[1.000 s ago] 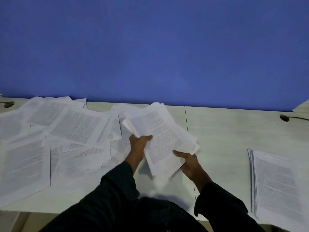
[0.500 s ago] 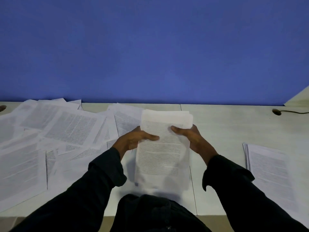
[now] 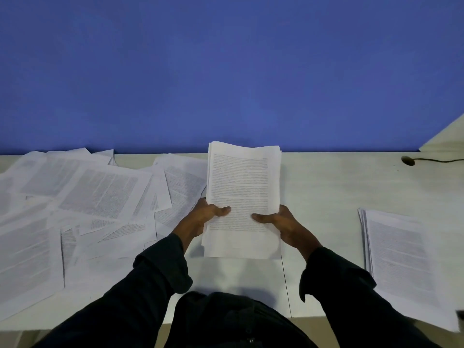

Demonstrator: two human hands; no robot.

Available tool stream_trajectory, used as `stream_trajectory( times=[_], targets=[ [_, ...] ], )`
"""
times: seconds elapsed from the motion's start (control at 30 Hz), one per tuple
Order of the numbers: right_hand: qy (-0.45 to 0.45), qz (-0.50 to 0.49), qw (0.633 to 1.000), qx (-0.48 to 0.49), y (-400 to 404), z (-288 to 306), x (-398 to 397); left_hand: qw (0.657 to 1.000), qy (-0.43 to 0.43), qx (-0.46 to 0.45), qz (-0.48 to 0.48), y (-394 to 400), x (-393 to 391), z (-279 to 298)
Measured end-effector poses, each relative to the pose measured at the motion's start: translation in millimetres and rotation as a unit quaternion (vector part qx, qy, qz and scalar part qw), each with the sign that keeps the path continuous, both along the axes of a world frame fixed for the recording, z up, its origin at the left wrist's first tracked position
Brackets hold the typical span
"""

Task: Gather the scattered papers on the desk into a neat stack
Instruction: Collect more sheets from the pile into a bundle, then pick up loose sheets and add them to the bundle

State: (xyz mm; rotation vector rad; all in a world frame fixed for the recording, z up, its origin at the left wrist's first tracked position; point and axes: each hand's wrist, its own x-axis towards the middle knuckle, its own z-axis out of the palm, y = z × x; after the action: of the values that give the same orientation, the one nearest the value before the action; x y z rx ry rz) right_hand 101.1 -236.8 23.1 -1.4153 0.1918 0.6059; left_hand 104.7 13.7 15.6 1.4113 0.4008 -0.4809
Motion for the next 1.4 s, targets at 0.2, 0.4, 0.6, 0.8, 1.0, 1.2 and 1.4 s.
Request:
stream_trajectory(
  times=[0.2, 0.4, 0.6, 0.8, 1.0, 1.2, 1.4],
  targets=[
    [-0.014, -0.113, 0.986, -0.125, -64, -16, -18, 1.000, -0.001, 0.016, 0.011, -50, 4, -2],
    [-0.023, -0.235, 0.902, -0.362, -189, -31, -67, 0.988, -0.002, 0.086, -0.131, -185, 11, -15],
    [0.058, -0.360, 0.811, -0.457, -317, -32, -141, 0.958, 0.000, 0.124, -0.260, -361, -11, -28],
    [0.099, -0.373, 0.779, -0.495, -386, -47, -161, 0.928, -0.002, 0.206, -0.309, -454, -21, -56],
    [0.076, -0.334, 0.694, -0.633, -379, -52, -139, 0.905, -0.037, 0.300, -0.300, -454, -14, -66],
    [-0.097, -0.293, 0.797, -0.520, -295, -40, -68, 0.923, 0.010, 0.294, -0.247, -391, 11, -50],
    [-0.131, -0.157, 0.882, -0.425, -139, -34, 12, 0.951, 0.023, 0.294, -0.090, -230, 35, -24]
  ],
)
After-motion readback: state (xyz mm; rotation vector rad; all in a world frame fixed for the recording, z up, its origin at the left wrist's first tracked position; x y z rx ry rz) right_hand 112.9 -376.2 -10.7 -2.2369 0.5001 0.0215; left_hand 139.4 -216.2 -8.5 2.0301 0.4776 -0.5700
